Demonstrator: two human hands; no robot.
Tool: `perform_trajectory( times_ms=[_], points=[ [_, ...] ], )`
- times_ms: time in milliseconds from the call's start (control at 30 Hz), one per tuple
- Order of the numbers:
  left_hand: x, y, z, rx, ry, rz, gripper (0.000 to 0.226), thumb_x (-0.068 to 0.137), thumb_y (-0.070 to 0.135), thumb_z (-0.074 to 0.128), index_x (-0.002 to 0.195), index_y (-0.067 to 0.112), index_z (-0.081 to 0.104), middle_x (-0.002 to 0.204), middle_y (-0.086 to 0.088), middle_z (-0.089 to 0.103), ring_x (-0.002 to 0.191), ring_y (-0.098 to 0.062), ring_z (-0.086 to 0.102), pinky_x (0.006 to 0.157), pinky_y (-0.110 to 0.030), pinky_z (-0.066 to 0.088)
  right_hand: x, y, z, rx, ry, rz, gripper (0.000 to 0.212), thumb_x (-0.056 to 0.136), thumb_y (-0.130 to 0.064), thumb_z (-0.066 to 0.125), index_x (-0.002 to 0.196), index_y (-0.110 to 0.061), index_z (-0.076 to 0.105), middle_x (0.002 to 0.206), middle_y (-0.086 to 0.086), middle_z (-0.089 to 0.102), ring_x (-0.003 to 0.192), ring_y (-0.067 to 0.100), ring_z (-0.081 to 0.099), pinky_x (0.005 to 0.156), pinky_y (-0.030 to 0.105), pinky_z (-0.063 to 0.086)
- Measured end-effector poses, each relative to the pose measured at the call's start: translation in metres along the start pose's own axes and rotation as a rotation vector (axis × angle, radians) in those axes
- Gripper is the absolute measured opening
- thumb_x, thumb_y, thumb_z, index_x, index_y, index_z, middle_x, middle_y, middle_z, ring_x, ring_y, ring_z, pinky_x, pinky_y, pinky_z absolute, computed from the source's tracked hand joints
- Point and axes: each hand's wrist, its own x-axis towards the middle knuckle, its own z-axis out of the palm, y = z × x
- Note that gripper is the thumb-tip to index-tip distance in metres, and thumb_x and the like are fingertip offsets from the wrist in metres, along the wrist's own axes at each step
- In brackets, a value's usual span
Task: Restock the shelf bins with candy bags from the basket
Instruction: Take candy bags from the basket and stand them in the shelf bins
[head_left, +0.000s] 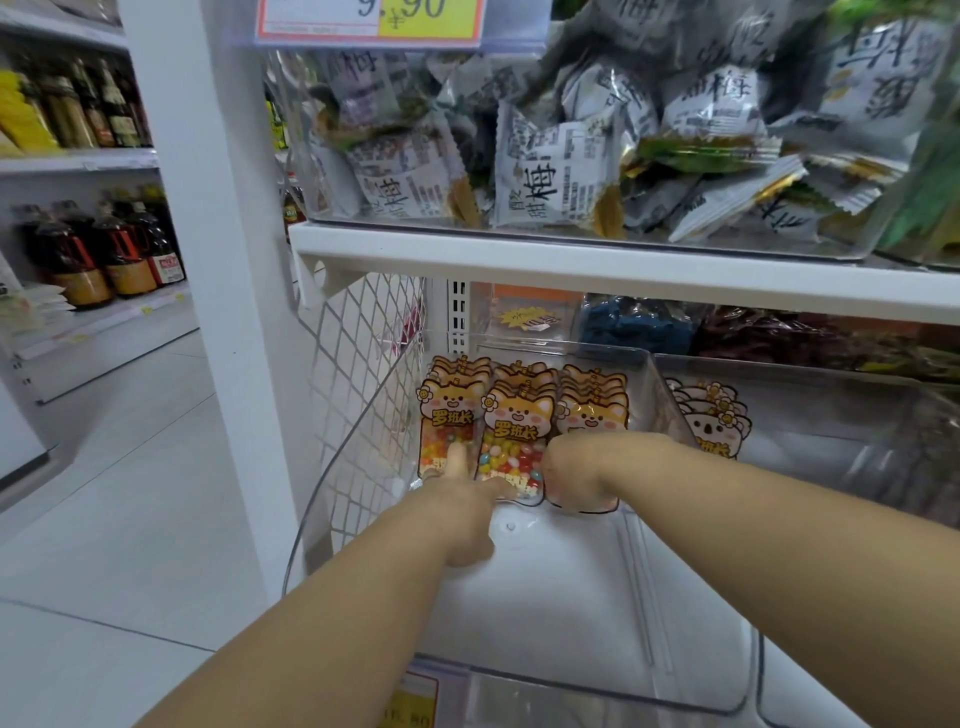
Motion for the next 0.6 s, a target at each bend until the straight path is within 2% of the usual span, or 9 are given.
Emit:
perform_trajectory(
  times_ms=[67, 100, 167, 267, 333, 400, 500, 533, 600],
  points=[
    [0.0018, -0.0011, -0.0003, -0.011, -0.027, -0.013, 0.072, 0.093, 0.023, 0.062, 0.148, 0.053, 0.028, 0.145, -0.002, 0.006, 0.141, -0.037, 0.027, 0.113, -0.048, 0.039, 0.0005, 0.0011, -0.0008, -0.063, -0.055, 0.006, 0.011, 0.091, -0.012, 0.053, 0.081, -0.007, 0.052, 0.080, 0.005, 0.051, 0.078, 0.025, 0.052, 0.085, 0.041, 0.054],
    [0.0029, -0.0023, -0.0002, -0.015, -0.042, -0.020, 0.073, 0.093, 0.025, 0.062, 0.149, 0.054, 0.026, 0.148, -0.002, 0.003, 0.144, -0.038, 0.024, 0.114, -0.050, 0.037, 0.0006, 0.0009, -0.0011, -0.071, -0.066, 0.011, 0.011, 0.091, -0.011, 0.052, 0.080, -0.009, 0.051, 0.081, 0.005, 0.051, 0.083, 0.026, 0.053, 0.087, 0.042, 0.053],
    [0.0049, -0.0057, 0.0002, -0.029, -0.051, -0.027, 0.072, 0.094, 0.031, 0.062, 0.150, 0.054, 0.024, 0.151, -0.001, -0.001, 0.148, -0.038, 0.015, 0.117, -0.052, 0.032, 0.0008, 0.0001, -0.0024, -0.082, -0.069, 0.003, 0.006, 0.092, -0.011, 0.052, 0.096, -0.008, 0.055, 0.092, 0.005, 0.055, 0.090, 0.027, 0.054, 0.090, 0.041, 0.053],
    [0.0061, -0.0075, -0.0002, -0.033, -0.030, -0.029, 0.069, 0.094, 0.037, 0.063, 0.149, 0.055, 0.025, 0.152, -0.001, -0.002, 0.151, -0.038, 0.000, 0.120, -0.053, 0.025, -0.0017, -0.0018, -0.0023, -0.080, -0.078, -0.003, 0.033, 0.094, -0.010, 0.052, 0.126, -0.007, 0.057, 0.108, 0.008, 0.058, 0.096, 0.027, 0.056, 0.089, 0.037, 0.051],
    [0.0061, -0.0067, -0.0006, -0.021, -0.026, -0.039, 0.067, 0.095, 0.036, 0.063, 0.149, 0.054, 0.027, 0.153, -0.003, 0.000, 0.152, -0.038, -0.002, 0.121, -0.053, 0.024, -0.0046, -0.0031, -0.0018, -0.082, -0.077, -0.013, 0.036, 0.095, -0.008, 0.050, 0.130, -0.006, 0.055, 0.106, 0.007, 0.055, 0.094, 0.025, 0.053, 0.084, 0.034, 0.047],
    [0.0062, -0.0065, -0.0007, -0.040, -0.023, -0.048, 0.062, 0.094, 0.035, 0.064, 0.146, 0.053, 0.035, 0.150, -0.005, 0.005, 0.151, -0.038, 0.002, 0.120, -0.052, 0.026, -0.0054, -0.0030, -0.0011, -0.084, -0.067, -0.013, 0.030, 0.094, -0.008, 0.050, 0.123, -0.006, 0.057, 0.100, 0.007, 0.054, 0.091, 0.025, 0.051, 0.081, 0.034, 0.046],
    [0.0068, -0.0080, -0.0005, -0.101, 0.028, -0.031, 0.047, 0.092, 0.031, 0.066, 0.133, 0.046, 0.049, 0.144, -0.005, 0.011, 0.146, -0.038, 0.016, 0.118, -0.048, 0.030, -0.0015, -0.0015, 0.0011, -0.082, -0.019, 0.001, 0.007, 0.092, -0.009, 0.051, 0.097, -0.007, 0.056, 0.090, 0.007, 0.054, 0.084, 0.027, 0.053, 0.074, 0.035, 0.046],
    [0.0069, -0.0082, -0.0009, -0.113, 0.055, -0.022, 0.044, 0.091, 0.030, 0.066, 0.129, 0.043, 0.050, 0.142, -0.006, 0.013, 0.142, -0.038, 0.022, 0.116, -0.048, 0.032, 0.0000, -0.0007, 0.0011, -0.081, 0.014, 0.014, 0.006, 0.092, -0.010, 0.051, 0.090, -0.007, 0.055, 0.086, 0.007, 0.054, 0.081, 0.027, 0.054, 0.071, 0.035, 0.047],
    [0.0066, -0.0072, -0.0018, -0.109, 0.103, -0.002, 0.044, 0.091, 0.027, 0.065, 0.129, 0.038, 0.047, 0.137, -0.007, 0.018, 0.135, -0.038, 0.031, 0.112, -0.046, 0.037, 0.0009, 0.0011, -0.0020, -0.069, 0.113, 0.052, 0.009, 0.090, -0.014, 0.054, 0.090, -0.008, 0.060, 0.082, 0.004, 0.054, 0.081, 0.027, 0.055, 0.070, 0.033, 0.048]
  ],
)
